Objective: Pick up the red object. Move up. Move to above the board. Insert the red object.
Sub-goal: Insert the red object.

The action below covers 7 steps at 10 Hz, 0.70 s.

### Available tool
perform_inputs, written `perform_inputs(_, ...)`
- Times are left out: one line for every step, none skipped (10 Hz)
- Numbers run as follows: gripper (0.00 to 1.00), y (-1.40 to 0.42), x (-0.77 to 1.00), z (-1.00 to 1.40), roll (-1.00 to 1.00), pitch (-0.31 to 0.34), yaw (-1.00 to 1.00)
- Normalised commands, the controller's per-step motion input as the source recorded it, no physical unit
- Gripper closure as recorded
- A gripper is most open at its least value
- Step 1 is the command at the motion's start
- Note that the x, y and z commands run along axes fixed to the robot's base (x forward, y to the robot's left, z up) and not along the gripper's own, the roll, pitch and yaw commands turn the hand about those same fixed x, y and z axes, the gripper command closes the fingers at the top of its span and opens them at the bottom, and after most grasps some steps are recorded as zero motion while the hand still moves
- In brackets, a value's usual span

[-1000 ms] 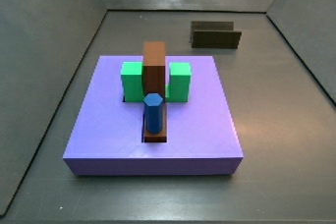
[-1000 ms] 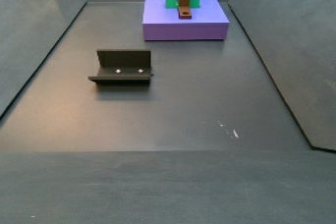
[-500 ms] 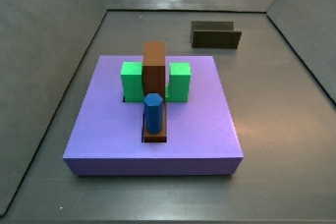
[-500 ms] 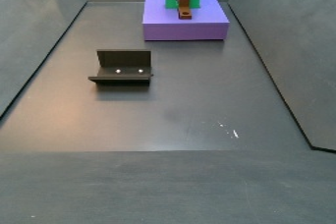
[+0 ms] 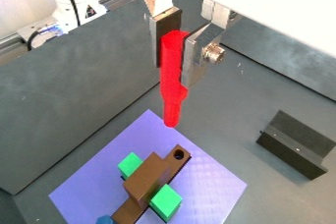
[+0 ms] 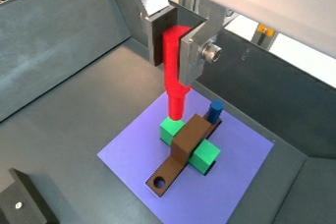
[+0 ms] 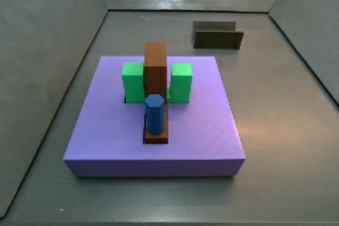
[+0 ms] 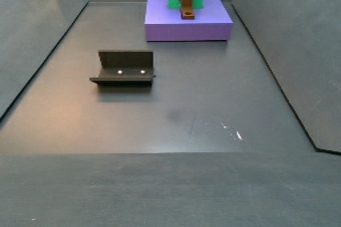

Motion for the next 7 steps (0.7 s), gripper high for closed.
perform_inputs(1.00,0.00,0.00,-0.02,0.00,-0.009,0.00)
perform_inputs(1.00,0.00,-0.05,-0.05,0.00,-0.013,0.00)
perform_inputs(1.00,0.04,-0.08,-0.14,0.01,0.000,0.00)
perform_inputs(1.00,0.34,-0.10,-0.34,0.13,0.000,0.09)
perform_inputs(1.00,0.49,-0.04,-0.40,0.13,0.000,0.12)
perform_inputs(1.00,0.47,0.00,-0.45,0.12,-0.011,0.11)
perform_inputs(1.00,0.31,0.00,-0.50,0.02,-0.031,0.07)
